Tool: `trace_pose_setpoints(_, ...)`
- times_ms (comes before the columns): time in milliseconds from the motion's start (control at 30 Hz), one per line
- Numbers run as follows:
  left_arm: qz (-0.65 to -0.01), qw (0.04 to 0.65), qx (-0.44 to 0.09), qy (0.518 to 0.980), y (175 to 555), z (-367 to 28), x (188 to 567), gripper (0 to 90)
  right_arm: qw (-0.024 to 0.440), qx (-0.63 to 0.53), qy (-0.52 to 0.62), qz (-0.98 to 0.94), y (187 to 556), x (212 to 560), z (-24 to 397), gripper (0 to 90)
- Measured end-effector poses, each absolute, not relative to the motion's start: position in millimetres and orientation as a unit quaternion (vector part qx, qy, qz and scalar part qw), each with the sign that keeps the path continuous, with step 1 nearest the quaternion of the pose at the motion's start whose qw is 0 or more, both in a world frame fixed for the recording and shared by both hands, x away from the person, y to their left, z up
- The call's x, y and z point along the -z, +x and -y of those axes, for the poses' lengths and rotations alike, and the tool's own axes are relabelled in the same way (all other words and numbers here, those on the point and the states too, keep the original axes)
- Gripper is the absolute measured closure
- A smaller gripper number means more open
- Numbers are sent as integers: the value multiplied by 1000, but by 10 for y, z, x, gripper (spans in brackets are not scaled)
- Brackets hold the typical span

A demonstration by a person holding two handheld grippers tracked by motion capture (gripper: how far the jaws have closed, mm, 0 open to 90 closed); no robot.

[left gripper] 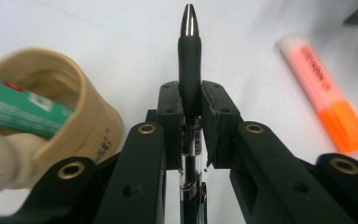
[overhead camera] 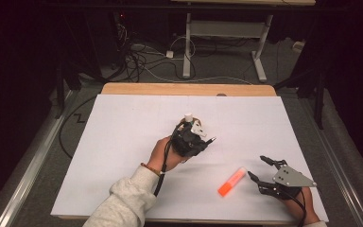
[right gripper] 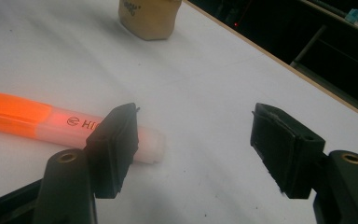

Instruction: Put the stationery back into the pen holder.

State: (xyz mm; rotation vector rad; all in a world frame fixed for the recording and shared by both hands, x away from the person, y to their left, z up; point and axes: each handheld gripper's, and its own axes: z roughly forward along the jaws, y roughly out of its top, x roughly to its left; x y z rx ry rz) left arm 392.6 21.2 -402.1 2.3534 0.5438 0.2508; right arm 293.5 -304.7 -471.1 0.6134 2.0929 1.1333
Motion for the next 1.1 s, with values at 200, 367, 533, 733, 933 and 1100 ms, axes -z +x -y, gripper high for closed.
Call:
trace_pose_setpoints(200, -205, 408, -117, 882, 3913, -320, 3909, 767, 334, -434, 234, -804, 2934, 4715, 3038, 328)
trace_pose_setpoints(367, -206, 448, -127, 861, 3958, -387, 3836, 767, 334, -434, 233, -804, 2941, 4720, 3042, 328)
trace_pose_setpoints(533, -211, 492, -140, 833, 4055, -445, 3748, 767, 336, -434, 233, -803, 2938, 4717, 3043, 328)
trace_pose_setpoints(733, -206, 520, -153, 815, 4160, -441, 3664, 766, 343, -439, 238, -796, 2932, 4691, 3057, 328)
trace_pose_setpoints(933, -210, 538, -153, 802, 4296, -436, 3639, 766, 341, -440, 236, -797, 2923, 4692, 3047, 328)
trace_pose_setpoints(1100, -206, 552, -155, 793, 4396, -401, 3696, 766, 339, -440, 232, -799, 2922, 4695, 3035, 328)
